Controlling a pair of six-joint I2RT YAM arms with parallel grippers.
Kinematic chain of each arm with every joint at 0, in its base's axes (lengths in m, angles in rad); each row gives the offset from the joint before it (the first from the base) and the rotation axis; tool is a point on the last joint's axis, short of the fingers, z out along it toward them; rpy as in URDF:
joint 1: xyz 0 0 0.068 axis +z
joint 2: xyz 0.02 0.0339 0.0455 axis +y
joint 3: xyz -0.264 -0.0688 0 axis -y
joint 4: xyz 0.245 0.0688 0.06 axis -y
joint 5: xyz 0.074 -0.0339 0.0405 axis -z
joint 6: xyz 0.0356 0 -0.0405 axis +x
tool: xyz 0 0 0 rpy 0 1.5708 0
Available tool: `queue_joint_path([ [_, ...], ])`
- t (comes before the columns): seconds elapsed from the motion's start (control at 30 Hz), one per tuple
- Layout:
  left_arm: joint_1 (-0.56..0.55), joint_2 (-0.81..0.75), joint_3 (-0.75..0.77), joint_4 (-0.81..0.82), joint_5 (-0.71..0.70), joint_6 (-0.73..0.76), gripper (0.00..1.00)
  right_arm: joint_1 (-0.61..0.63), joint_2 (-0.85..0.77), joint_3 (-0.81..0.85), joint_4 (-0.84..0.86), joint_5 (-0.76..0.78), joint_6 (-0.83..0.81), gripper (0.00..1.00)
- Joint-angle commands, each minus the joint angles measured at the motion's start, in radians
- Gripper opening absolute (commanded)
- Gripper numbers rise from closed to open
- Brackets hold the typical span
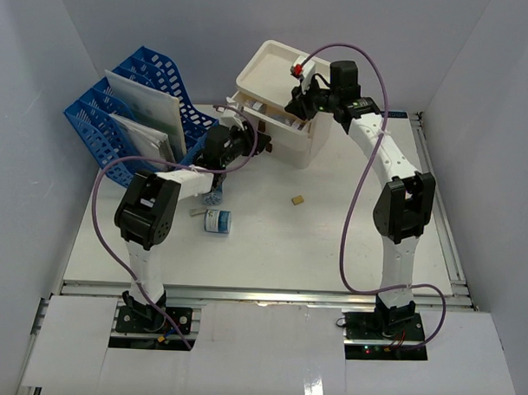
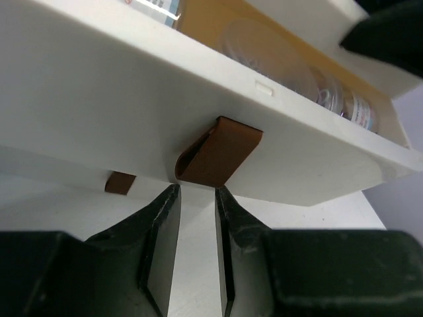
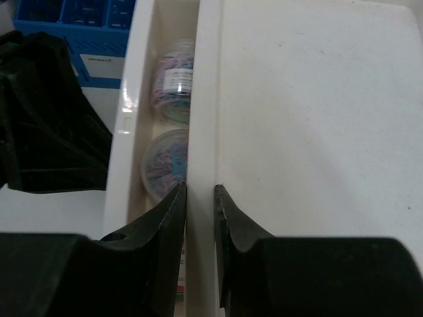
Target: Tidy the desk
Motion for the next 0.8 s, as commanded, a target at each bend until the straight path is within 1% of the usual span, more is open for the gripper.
queue_joint_path([
  [0.0, -0.001, -0.001, 0.102, 0.024, -0.02, 0.01, 0.37, 0.065, -0.063, -0.062, -0.19, -0.109, 0.021, 0.09],
  [0.17, -0.001, 0.016, 0.16, -0.023, -0.042, 0.025, 0.38, 0.078, -0.078, -0.09, -0.199, -0.108, 0.011, 0.09],
  [0.37, -0.001, 0.036, 0.235, -0.085, -0.055, 0.04, 0.38, 0.08, -0.082, -0.085, -0.201, -0.106, 0.02, 0.09],
  [0.53, -0.001, 0.028, 0.237, -0.094, -0.053, 0.048, 0.39, 0.083, -0.084, -0.089, -0.208, -0.092, 0.02, 0.09],
  [0.6, -0.001, 0.003, 0.206, -0.076, -0.057, 0.055, 0.42, 0.083, -0.086, -0.085, -0.208, -0.081, 0.02, 0.1],
  [0.67, 0.0, -0.04, 0.147, -0.066, -0.077, 0.059, 0.54, 0.083, -0.09, -0.074, -0.208, -0.075, 0.023, 0.12],
  [0.7, -0.001, -0.055, 0.122, -0.06, -0.087, 0.064, 0.58, 0.084, -0.091, -0.067, -0.208, -0.072, 0.025, 0.13],
  [0.77, -0.001, -0.1, 0.088, -0.053, -0.09, 0.079, 0.62, 0.085, -0.091, -0.056, -0.208, -0.064, 0.029, 0.14],
])
